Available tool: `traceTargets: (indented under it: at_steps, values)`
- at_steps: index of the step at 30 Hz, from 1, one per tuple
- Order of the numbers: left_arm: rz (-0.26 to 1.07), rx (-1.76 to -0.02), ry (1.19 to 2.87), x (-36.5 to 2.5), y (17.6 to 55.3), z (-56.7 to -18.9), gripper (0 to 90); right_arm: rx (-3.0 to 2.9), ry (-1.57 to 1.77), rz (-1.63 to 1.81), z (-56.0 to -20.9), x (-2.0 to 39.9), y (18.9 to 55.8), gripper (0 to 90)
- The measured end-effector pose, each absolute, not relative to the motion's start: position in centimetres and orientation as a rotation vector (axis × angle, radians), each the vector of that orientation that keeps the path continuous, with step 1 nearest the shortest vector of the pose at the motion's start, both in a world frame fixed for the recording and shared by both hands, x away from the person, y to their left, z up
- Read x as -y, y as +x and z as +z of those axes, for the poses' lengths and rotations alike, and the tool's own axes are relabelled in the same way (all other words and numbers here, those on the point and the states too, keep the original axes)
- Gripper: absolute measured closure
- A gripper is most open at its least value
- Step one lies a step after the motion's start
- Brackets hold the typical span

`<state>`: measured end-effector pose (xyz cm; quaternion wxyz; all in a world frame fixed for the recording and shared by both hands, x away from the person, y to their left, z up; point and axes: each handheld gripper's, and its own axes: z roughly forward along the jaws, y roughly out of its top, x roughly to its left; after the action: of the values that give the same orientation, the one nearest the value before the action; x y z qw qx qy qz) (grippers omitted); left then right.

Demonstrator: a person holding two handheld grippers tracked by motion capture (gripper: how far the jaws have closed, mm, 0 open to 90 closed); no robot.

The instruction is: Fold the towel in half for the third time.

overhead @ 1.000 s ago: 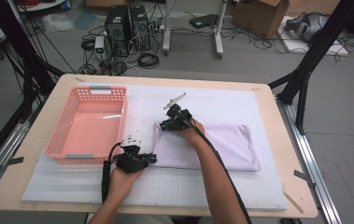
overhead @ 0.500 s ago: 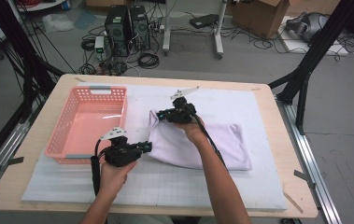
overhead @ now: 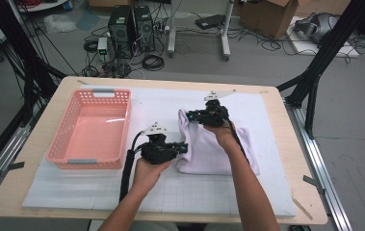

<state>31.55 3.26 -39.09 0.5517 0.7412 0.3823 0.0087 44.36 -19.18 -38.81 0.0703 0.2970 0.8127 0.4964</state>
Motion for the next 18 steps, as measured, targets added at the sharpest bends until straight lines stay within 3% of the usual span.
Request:
traceTargets:
  at_steps: [18]
  values:
    - [0.022, -0.861, 1.874, 5.9, 33.1, -41.1, 82.5, -2.363, 1.028, 1.429, -40.3, 26.9, 43.4, 83.2]
